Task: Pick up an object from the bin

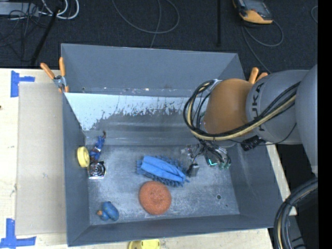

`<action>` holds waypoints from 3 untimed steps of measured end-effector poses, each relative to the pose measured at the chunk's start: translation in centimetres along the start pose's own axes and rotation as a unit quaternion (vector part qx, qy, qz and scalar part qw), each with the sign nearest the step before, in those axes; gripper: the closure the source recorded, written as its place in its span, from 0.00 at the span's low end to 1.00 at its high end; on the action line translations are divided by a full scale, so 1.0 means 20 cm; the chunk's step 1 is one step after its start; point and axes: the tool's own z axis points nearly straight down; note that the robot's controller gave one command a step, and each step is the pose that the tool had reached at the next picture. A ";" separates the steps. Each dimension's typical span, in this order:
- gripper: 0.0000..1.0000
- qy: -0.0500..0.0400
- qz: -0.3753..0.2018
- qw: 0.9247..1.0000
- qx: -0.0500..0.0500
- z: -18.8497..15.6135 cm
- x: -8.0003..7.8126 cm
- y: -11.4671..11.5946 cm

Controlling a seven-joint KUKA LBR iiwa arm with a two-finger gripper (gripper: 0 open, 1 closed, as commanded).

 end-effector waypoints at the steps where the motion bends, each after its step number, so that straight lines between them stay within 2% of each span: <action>1: 0.00 0.000 0.000 1.000 0.000 0.00 0.00 0.00; 2: 1.00 0.000 -0.085 0.996 0.000 0.03 -0.05 0.28; 3: 1.00 0.000 -0.086 0.996 0.000 0.03 -0.05 0.28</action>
Offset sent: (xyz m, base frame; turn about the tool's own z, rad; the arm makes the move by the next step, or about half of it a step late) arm -0.0001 0.0563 -0.0049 -0.1703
